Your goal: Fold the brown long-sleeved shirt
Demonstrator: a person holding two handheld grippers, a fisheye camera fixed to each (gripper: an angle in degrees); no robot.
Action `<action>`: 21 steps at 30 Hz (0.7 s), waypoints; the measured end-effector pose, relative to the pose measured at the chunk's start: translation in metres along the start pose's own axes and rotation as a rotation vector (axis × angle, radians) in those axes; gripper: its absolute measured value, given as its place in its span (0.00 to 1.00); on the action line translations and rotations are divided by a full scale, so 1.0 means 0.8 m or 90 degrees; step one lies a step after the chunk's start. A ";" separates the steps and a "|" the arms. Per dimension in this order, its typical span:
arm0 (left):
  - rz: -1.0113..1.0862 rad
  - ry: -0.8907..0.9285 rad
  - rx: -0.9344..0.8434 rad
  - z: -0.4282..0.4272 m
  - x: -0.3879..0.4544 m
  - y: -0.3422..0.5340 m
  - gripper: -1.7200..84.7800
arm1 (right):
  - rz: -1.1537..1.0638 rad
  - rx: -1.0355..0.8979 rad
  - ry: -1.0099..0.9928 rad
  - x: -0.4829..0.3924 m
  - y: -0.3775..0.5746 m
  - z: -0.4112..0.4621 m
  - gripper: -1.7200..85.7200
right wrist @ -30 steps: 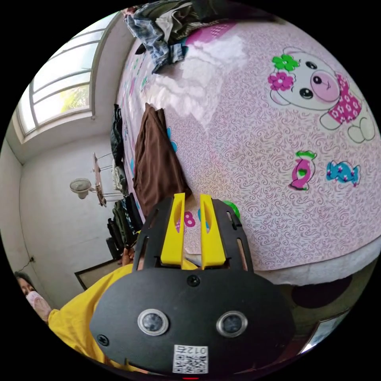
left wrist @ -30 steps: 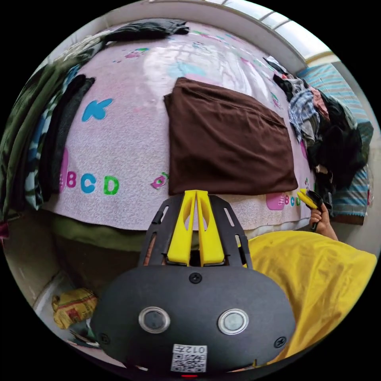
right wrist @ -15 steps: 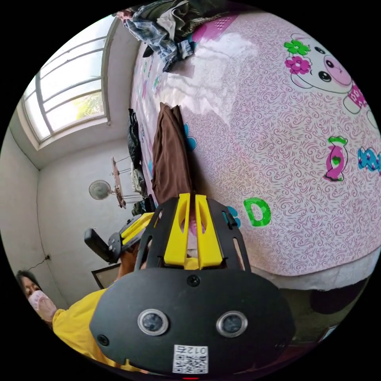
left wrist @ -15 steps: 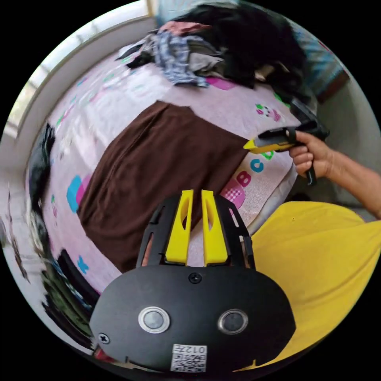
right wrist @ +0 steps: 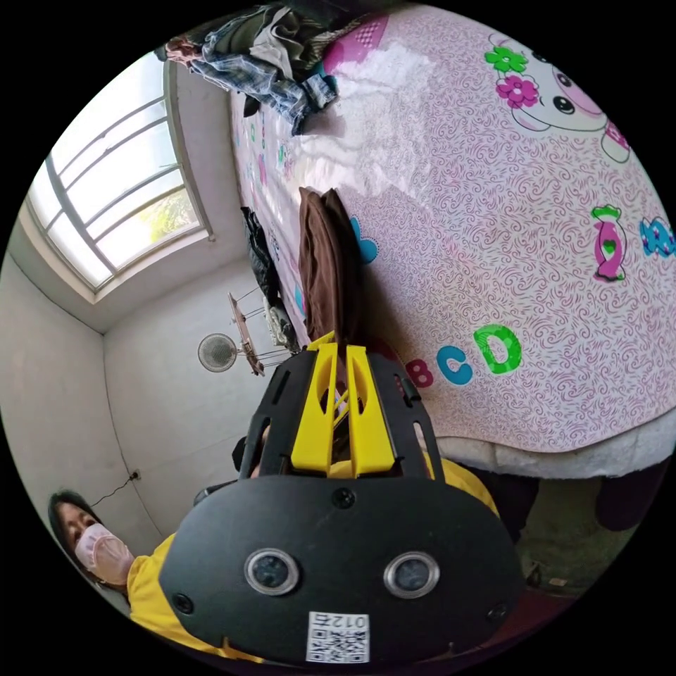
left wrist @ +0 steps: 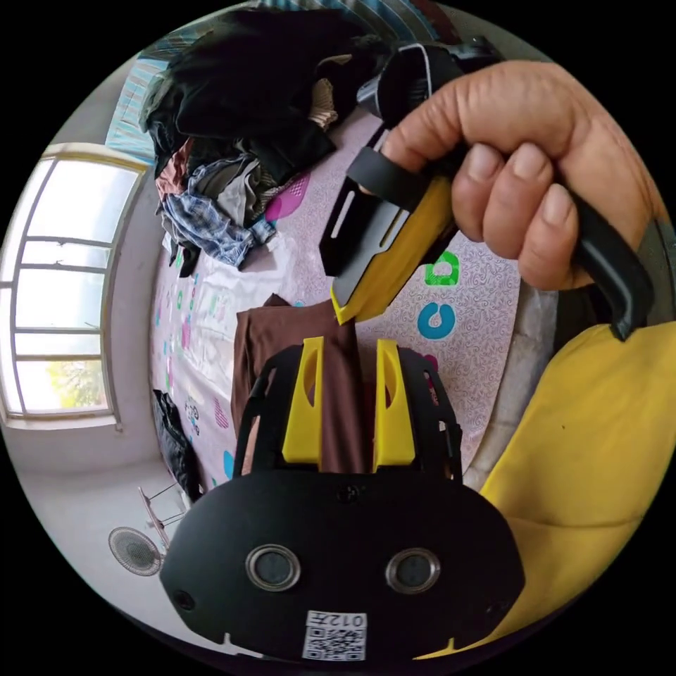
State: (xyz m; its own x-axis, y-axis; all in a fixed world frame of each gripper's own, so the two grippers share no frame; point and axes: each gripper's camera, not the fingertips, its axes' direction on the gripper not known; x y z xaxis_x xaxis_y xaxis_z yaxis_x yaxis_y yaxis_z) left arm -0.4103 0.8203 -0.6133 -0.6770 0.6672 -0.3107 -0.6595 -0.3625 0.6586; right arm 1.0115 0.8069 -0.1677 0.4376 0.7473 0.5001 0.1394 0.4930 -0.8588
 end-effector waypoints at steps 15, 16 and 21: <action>-0.216 0.140 0.016 -0.016 -0.058 0.018 0.02 | -0.083 -0.047 0.045 -0.037 -0.161 0.014 0.15; -0.219 0.141 0.017 -0.017 -0.061 0.020 0.02 | -0.080 -0.066 0.052 -0.043 -0.184 0.031 0.16; -0.246 0.163 0.031 -0.024 -0.086 0.044 0.02 | -0.048 -0.124 0.011 -0.057 -0.238 0.084 0.17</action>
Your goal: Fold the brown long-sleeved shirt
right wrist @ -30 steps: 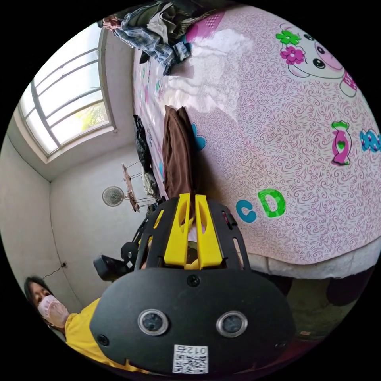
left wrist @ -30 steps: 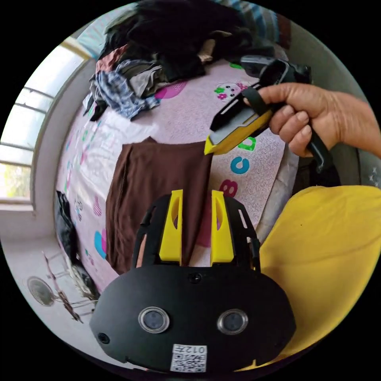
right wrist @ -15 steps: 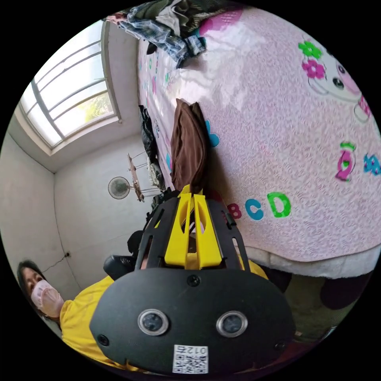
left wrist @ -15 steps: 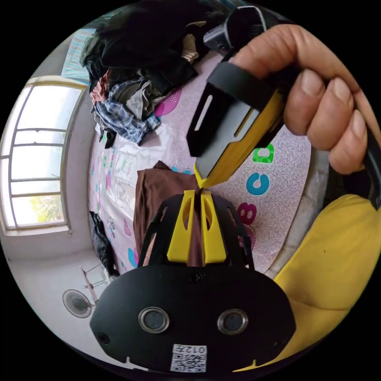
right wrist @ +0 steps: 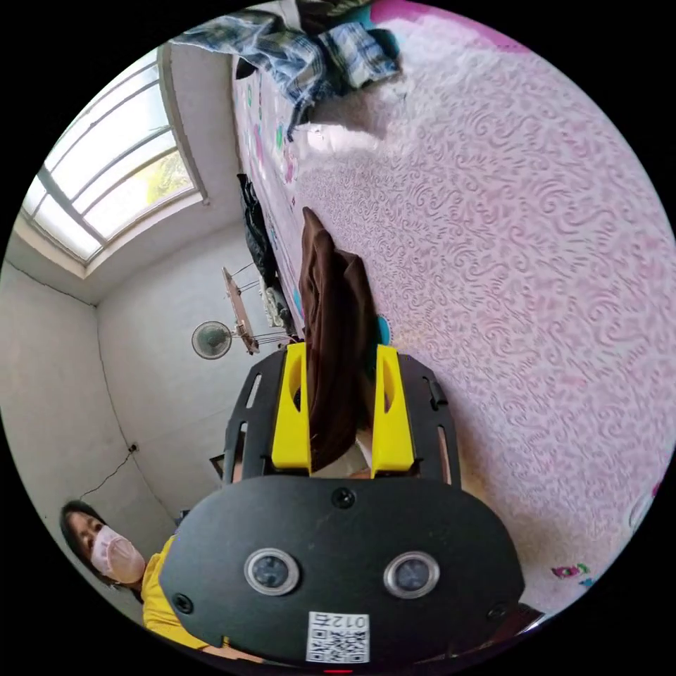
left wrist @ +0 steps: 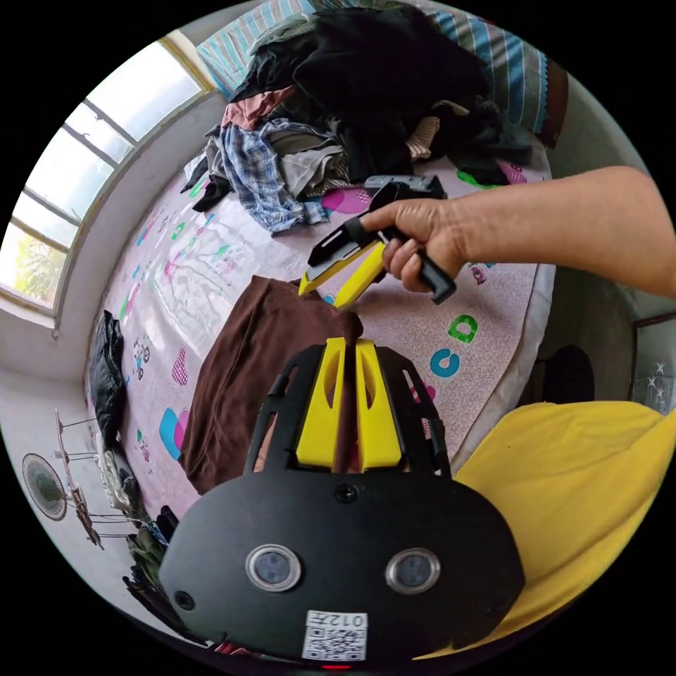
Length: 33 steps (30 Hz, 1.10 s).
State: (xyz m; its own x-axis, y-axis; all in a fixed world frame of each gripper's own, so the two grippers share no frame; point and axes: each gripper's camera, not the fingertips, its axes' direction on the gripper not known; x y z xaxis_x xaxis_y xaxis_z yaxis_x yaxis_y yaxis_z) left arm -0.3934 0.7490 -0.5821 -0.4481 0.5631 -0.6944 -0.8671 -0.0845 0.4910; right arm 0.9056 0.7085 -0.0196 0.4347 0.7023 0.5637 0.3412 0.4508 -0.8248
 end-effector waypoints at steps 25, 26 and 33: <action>-0.159 0.156 0.059 -0.043 -0.257 0.177 0.02 | -0.118 0.053 0.078 -0.335 -0.108 0.014 0.03; -0.195 0.178 0.072 -0.047 -0.283 0.199 0.02 | -0.139 0.047 0.093 -0.372 -0.107 0.025 0.03; -0.476 0.263 0.206 -0.092 -0.461 0.422 0.02 | -0.288 -0.013 0.198 -0.606 -0.086 0.157 0.03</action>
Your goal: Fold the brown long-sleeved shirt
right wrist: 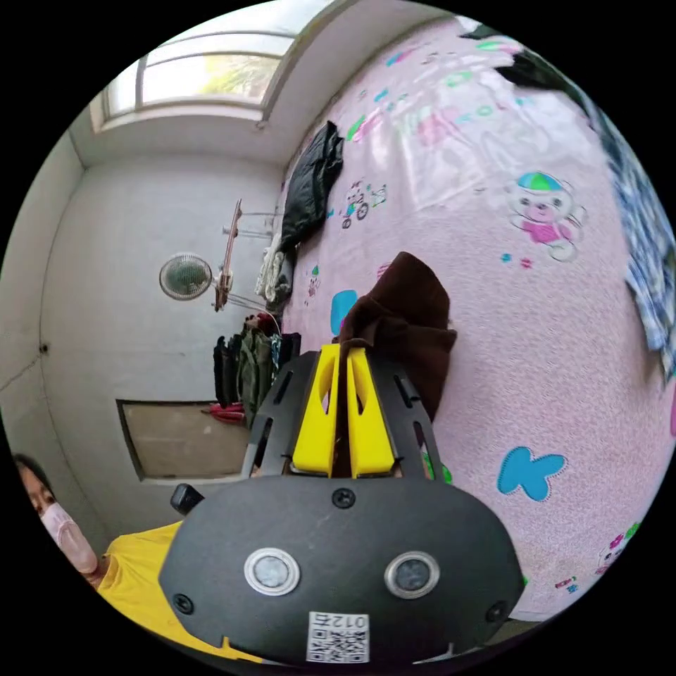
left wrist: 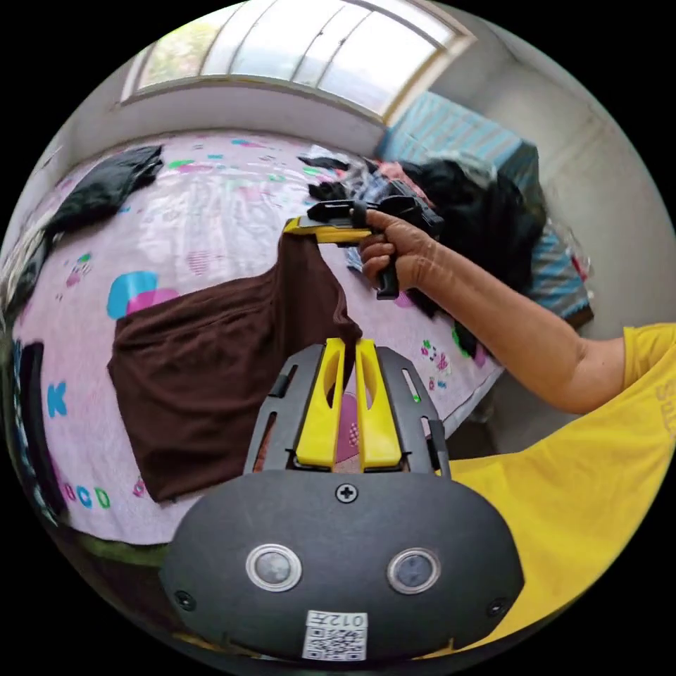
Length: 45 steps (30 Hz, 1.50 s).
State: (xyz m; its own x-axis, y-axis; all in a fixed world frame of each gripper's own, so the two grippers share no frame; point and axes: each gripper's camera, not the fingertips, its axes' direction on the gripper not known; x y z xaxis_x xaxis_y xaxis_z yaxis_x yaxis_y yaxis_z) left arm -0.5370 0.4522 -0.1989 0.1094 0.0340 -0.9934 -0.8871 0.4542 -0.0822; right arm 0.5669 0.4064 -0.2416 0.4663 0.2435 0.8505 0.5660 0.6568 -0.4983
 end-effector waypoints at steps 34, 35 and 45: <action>-0.589 0.131 0.113 -0.239 -0.617 0.282 0.02 | -0.188 -0.217 0.265 -0.323 0.002 0.043 0.04; -0.526 0.101 0.073 -0.239 -0.614 0.244 0.02 | -0.206 -0.240 0.258 -0.325 0.028 0.041 0.03; -0.264 -0.025 -0.058 -0.162 -0.628 -0.076 0.02 | -0.231 -0.299 0.297 -0.330 0.093 0.046 0.03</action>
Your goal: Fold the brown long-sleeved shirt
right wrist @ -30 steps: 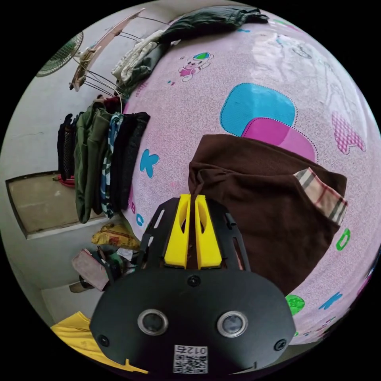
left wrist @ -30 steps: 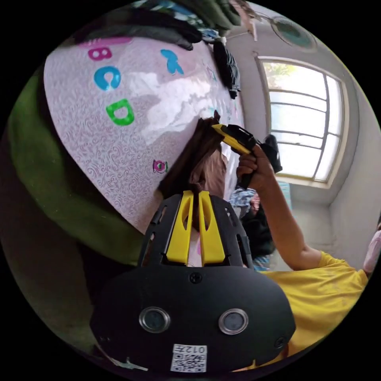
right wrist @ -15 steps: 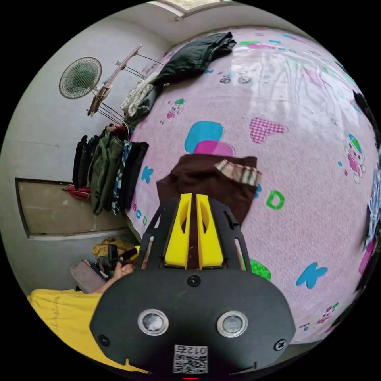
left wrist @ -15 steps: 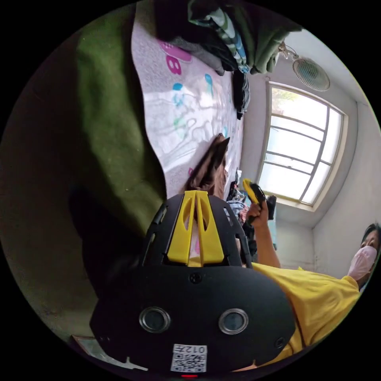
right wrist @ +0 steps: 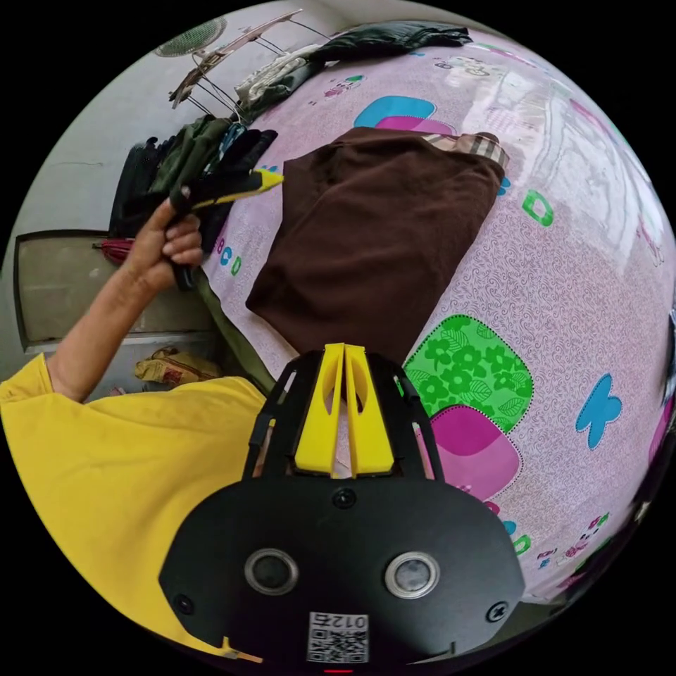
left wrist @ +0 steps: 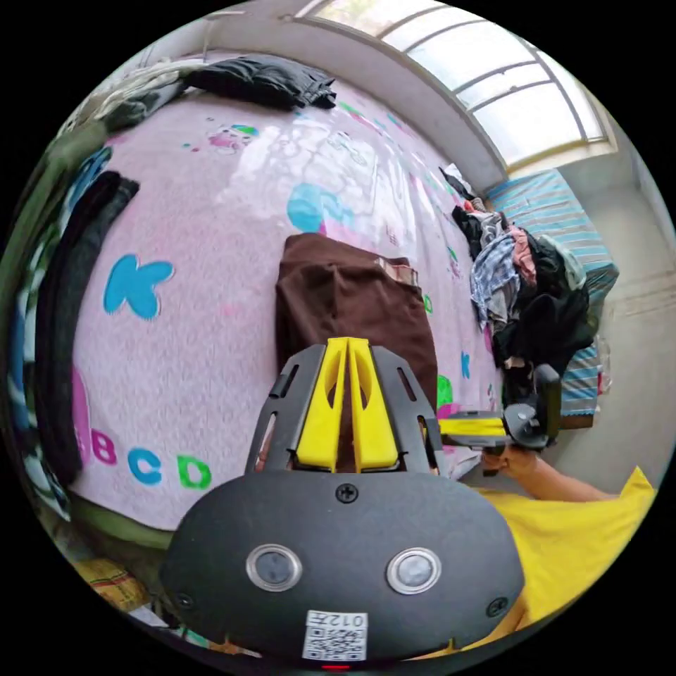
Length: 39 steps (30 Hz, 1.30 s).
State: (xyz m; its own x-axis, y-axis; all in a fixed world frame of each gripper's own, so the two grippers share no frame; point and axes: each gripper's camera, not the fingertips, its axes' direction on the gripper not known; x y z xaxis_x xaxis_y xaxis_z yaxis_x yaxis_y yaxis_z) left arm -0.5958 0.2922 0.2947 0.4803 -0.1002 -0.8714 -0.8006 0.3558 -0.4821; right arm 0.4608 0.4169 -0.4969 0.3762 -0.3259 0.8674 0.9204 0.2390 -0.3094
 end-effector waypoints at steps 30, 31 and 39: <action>-0.027 0.017 -0.055 0.062 0.019 -0.159 0.02 | 0.110 0.147 0.060 0.111 -0.114 -0.170 0.02; -0.031 0.010 -0.058 0.067 0.020 -0.163 0.02 | 0.120 0.138 0.063 0.118 -0.129 -0.163 0.02; -0.082 -0.046 -0.069 0.096 0.013 -0.208 0.03 | 0.205 0.115 0.082 0.150 -0.138 -0.136 0.02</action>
State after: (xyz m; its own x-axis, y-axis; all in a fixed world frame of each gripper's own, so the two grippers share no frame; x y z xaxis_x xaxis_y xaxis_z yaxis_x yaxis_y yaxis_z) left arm -0.4304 0.3032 0.3728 0.6031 -0.0694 -0.7946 -0.7627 0.2414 -0.6000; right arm 0.4161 0.2516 -0.4009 0.6639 -0.3177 0.6770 0.7235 0.5016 -0.4742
